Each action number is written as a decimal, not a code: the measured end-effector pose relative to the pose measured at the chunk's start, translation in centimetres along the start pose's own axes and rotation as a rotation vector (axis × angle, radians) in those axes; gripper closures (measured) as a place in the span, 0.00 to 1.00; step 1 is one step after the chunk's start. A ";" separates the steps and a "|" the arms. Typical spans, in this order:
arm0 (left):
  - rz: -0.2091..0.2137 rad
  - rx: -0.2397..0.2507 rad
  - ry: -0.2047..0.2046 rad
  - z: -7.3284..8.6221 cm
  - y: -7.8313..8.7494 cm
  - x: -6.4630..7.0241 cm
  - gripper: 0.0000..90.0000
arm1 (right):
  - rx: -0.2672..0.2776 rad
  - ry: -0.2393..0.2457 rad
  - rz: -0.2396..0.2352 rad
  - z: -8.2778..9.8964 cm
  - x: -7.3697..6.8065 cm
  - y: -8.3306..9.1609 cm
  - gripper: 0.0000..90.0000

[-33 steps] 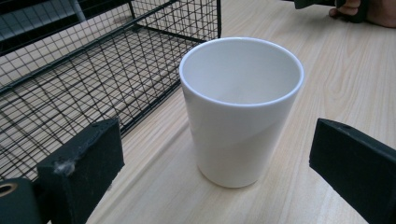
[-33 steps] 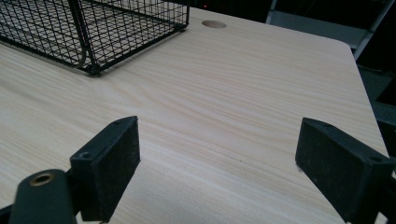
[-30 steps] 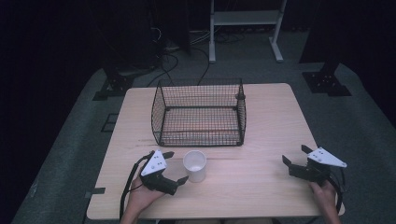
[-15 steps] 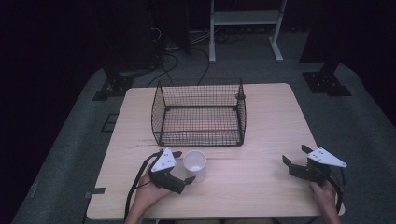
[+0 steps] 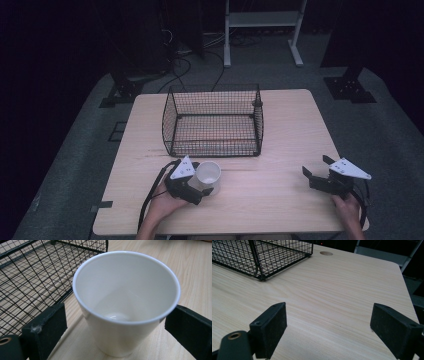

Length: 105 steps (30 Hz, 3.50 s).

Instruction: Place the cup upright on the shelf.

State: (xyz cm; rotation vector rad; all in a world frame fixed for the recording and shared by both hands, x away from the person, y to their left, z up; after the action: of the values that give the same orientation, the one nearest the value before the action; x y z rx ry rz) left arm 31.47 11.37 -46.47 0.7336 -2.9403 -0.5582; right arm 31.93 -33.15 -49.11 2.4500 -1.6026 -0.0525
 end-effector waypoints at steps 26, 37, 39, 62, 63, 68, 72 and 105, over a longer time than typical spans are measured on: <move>0.049 -0.064 -0.035 -0.9 -1.1 0.1 0.23 | 0.005 0.003 -0.001 0.0 0.0 0.0 0.15; 0.071 -0.048 -0.056 -2.5 -0.9 0.4 0.23 | 0.005 0.003 0.000 0.0 0.0 0.0 0.15; 0.080 -0.045 -0.056 -2.9 -0.9 0.4 0.23 | 0.005 0.003 0.000 0.0 0.0 0.0 0.15; 0.158 -0.044 -0.099 -8.7 -1.2 -0.7 0.23 | 0.003 0.002 0.000 0.0 0.0 0.0 0.14; 0.164 -0.045 -0.102 -9.0 -1.3 -0.7 0.23 | 0.003 0.002 0.000 0.0 0.0 0.0 0.15; 0.178 -0.046 -0.110 -10.2 -1.4 -1.1 0.23 | 0.003 -0.001 0.001 0.0 0.0 0.0 0.15; 0.182 -0.051 -0.122 -11.2 -1.5 -1.4 0.23 | 0.002 -0.002 0.002 0.0 0.0 0.0 0.15; 0.190 -0.071 -0.135 -16.1 -2.8 -5.6 0.23 | 0.003 -0.003 0.002 0.0 0.1 0.0 0.15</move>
State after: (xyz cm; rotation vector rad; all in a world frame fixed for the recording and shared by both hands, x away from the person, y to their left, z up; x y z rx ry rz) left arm 39.92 6.36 -32.29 0.4185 -3.0484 -0.7166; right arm 31.97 -33.20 -49.09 2.4520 -1.6080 -0.0538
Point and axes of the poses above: each handheld gripper's, and its own axes: y roughly backward along the jaws, z roughly out of its underside, x roughly to its right, the point moved 3 cm from there along -y, roughly forward along the jaws, and after that the axes turned 12 degrees about x, right-handed, at the moved point
